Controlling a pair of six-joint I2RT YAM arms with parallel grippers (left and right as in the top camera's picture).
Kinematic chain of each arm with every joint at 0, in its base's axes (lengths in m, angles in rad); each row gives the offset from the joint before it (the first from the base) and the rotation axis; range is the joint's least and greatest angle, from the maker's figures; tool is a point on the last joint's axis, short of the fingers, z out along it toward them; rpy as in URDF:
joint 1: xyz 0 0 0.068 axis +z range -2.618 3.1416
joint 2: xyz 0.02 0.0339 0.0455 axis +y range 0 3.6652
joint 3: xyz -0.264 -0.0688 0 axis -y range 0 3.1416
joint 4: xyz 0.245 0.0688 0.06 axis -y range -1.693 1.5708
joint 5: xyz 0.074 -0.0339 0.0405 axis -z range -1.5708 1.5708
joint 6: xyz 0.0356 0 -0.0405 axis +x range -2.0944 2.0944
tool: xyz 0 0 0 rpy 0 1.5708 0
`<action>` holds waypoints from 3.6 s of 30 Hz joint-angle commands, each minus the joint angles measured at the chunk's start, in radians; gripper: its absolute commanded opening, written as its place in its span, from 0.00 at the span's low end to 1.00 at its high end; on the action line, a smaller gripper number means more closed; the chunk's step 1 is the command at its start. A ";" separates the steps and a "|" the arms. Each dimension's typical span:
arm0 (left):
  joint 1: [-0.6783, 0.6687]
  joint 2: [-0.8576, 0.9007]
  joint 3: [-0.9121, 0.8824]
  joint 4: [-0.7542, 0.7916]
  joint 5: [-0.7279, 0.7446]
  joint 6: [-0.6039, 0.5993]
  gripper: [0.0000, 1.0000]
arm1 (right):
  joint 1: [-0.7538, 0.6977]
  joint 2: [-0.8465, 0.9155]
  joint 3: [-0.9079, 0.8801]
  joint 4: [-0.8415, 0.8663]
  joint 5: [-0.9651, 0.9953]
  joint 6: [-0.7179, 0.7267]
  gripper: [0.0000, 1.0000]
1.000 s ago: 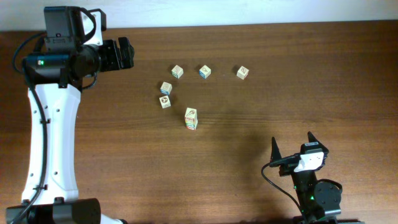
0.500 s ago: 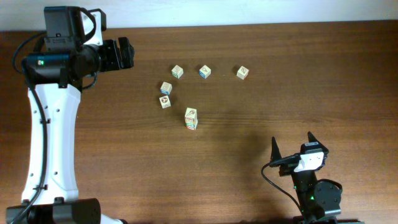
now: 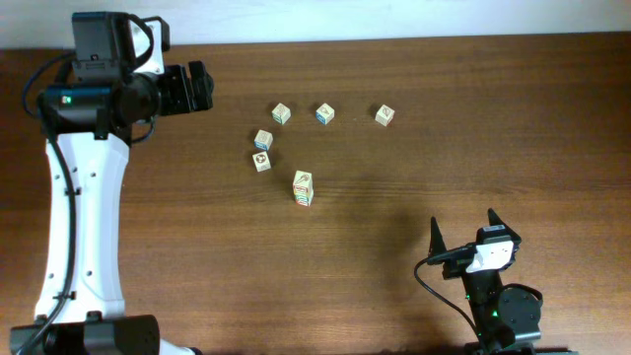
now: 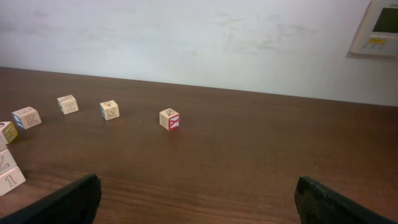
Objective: Rotate 4 blocks
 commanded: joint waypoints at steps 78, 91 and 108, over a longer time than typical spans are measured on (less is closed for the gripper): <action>-0.004 -1.661 -1.822 0.961 -0.048 0.385 0.99 | -0.008 -0.011 -0.010 0.002 0.009 0.001 0.98; -0.004 -1.661 -1.822 0.961 -0.048 0.385 0.99 | -0.008 -0.011 -0.010 0.002 0.009 0.001 0.98; -0.004 -1.661 -1.822 0.961 -0.048 0.385 0.99 | -0.008 -0.011 -0.010 0.002 0.009 0.001 0.98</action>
